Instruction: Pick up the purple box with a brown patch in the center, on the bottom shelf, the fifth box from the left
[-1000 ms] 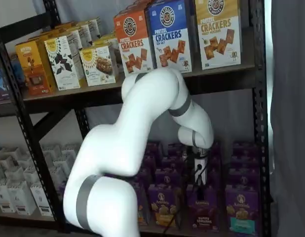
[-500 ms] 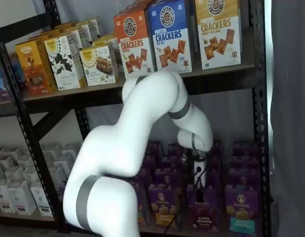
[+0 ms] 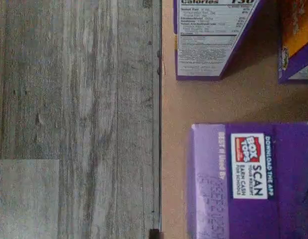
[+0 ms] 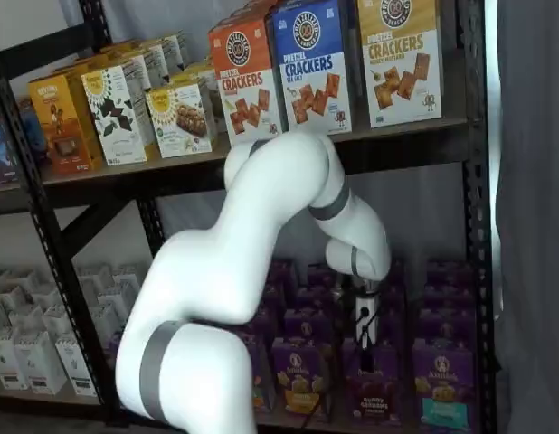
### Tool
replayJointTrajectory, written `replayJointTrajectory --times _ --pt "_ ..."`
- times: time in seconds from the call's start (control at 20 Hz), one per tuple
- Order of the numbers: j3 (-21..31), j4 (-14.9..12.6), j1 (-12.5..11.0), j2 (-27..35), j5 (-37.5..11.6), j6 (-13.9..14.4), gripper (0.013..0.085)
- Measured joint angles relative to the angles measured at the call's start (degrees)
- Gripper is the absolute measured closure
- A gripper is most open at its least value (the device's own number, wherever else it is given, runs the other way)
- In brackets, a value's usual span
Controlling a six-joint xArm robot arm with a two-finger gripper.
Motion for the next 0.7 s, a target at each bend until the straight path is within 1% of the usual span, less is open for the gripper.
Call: replayJointTrajectory --times 0.05,0.1,0.15,0.2,0.25,0.3,0.35,0.45,0.6,0.7 --pt "-0.1 0.1 0.0 0.0 0.1 -0.1 0.0450" --pt "-0.1 0.3 0.1 0.0 0.2 -0.2 0.0490" --pt "-0.2 0.4 0.1 0.0 0.3 -0.3 0.0490" --pt "-0.2 0.6 0.1 0.0 0.3 -0.4 0.0530" --pt "-0.2 0.7 0.1 0.0 0.3 -0.4 0.0530" --pt "-0.2 0.7 0.2 0.0 0.3 -0.4 0.0570" --pt "-0.2 0.7 0.2 -0.1 0.3 -0.4 0.0570" --pt "0.1 0.6 0.2 -0.2 -0.1 -0.3 0.0650" --pt "0.8 0.1 0.3 -0.4 -1.5 0.2 0.0650" --pt "0.9 -0.4 0.3 -0.4 -1.5 0.5 0.0650"
